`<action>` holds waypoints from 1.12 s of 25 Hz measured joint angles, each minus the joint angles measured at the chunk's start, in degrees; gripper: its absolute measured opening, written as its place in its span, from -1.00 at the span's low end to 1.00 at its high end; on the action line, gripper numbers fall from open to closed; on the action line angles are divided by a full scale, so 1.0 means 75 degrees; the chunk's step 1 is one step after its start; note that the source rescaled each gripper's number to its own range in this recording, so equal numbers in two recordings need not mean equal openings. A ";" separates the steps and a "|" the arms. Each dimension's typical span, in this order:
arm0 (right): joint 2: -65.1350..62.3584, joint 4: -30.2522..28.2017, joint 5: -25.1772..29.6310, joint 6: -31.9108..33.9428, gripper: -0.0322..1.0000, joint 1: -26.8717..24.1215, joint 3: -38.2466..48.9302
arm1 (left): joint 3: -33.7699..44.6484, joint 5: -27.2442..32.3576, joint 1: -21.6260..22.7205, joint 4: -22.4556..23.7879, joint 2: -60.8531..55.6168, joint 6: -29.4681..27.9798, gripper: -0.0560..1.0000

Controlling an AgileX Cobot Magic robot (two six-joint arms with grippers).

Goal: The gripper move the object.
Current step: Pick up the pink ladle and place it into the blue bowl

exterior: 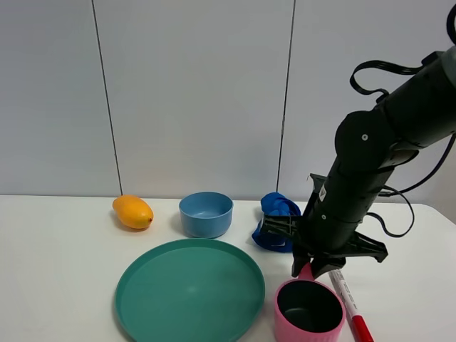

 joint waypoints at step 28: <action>-0.2063 -0.0078 -0.2255 -0.3570 -0.94 0.0000 -0.0680 | 0.0000 0.0000 0.0000 0.0000 0.0000 0.0000 1.00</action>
